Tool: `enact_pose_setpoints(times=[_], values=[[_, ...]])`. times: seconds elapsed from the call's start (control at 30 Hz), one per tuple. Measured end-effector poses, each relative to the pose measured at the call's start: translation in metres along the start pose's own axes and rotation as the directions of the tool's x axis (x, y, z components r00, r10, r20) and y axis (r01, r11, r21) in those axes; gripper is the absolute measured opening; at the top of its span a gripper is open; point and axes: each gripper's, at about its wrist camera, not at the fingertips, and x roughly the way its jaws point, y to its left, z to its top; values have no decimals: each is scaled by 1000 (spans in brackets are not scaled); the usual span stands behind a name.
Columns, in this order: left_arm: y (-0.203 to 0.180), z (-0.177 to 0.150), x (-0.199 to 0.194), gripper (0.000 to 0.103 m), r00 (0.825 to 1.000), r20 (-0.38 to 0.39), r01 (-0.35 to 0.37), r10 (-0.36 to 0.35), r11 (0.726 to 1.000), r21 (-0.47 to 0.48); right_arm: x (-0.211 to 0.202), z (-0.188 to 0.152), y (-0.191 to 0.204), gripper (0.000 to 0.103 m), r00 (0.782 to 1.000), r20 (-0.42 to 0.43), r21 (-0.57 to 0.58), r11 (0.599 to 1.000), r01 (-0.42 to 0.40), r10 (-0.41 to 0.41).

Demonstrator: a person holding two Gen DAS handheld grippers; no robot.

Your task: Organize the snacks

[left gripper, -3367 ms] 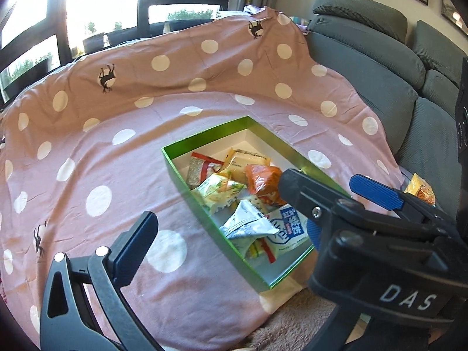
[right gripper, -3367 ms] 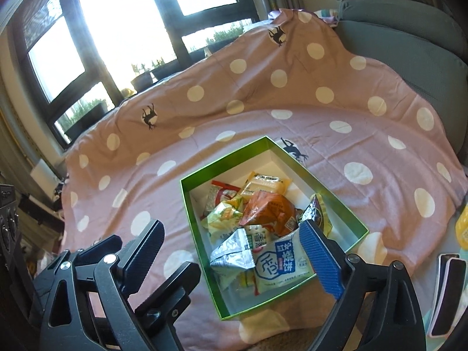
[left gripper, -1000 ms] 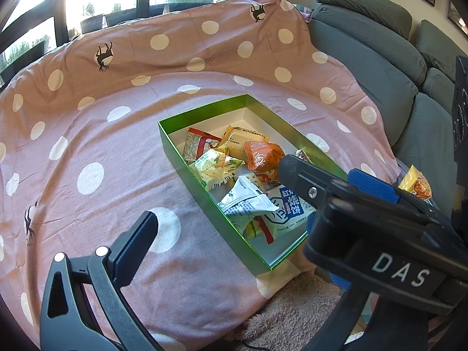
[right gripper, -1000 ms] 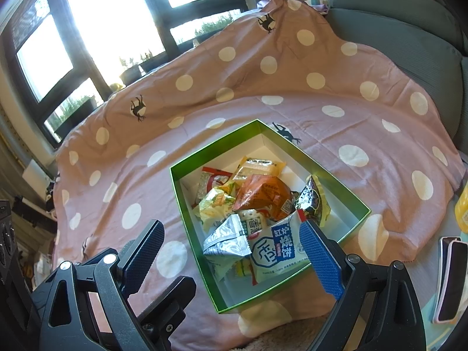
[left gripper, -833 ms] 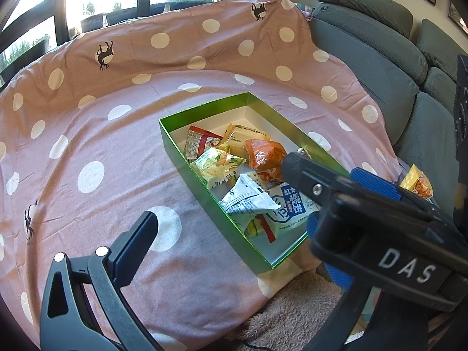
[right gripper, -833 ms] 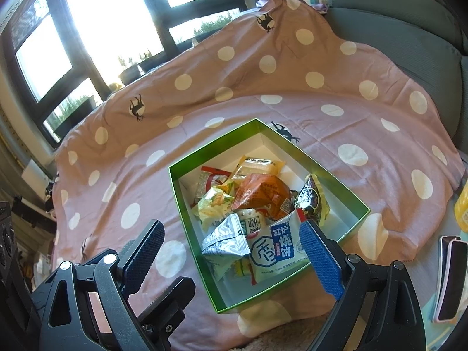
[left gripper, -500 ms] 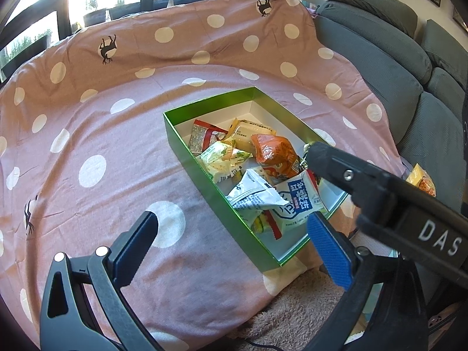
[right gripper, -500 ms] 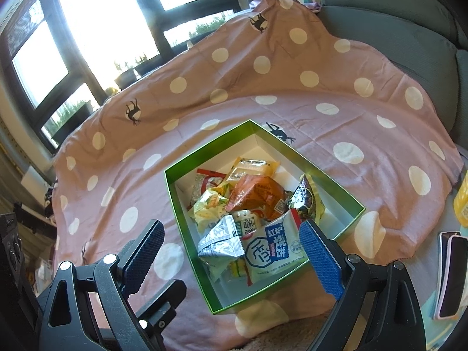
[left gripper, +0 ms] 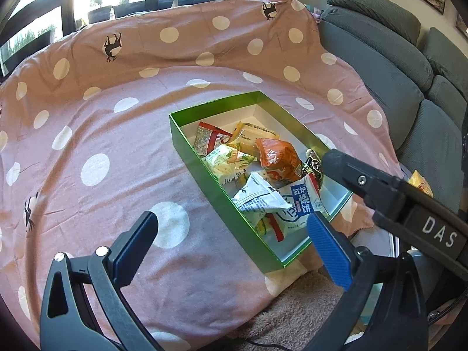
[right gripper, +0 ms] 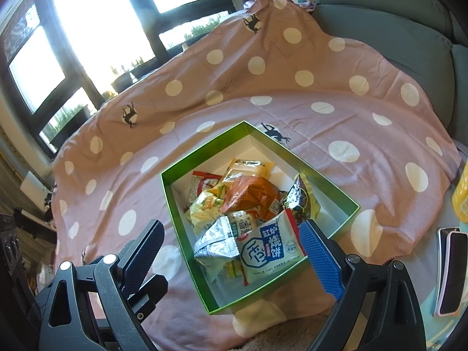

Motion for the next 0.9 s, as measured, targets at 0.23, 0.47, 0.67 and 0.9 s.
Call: enact_pose_setpoints(times=[0.23, 0.47, 0.67, 0.9], values=[[3, 1, -3, 102, 1000, 6, -2, 3, 1000, -10, -1, 0, -2, 94, 1000, 0, 8, 1000, 10, -10], [6, 1, -4, 102, 1000, 8, -3, 3, 1000, -14, -1, 0, -1, 94, 1000, -1, 9, 1000, 15, -15], [6, 1, -4, 102, 1000, 8, -1, 1, 1000, -13, -2, 1, -3, 94, 1000, -5, 12, 1000, 21, -21], [5, 0, -4, 102, 1000, 10, 2, -2, 1000, -12, -1, -1, -2, 94, 1000, -8, 10, 1000, 25, -25]])
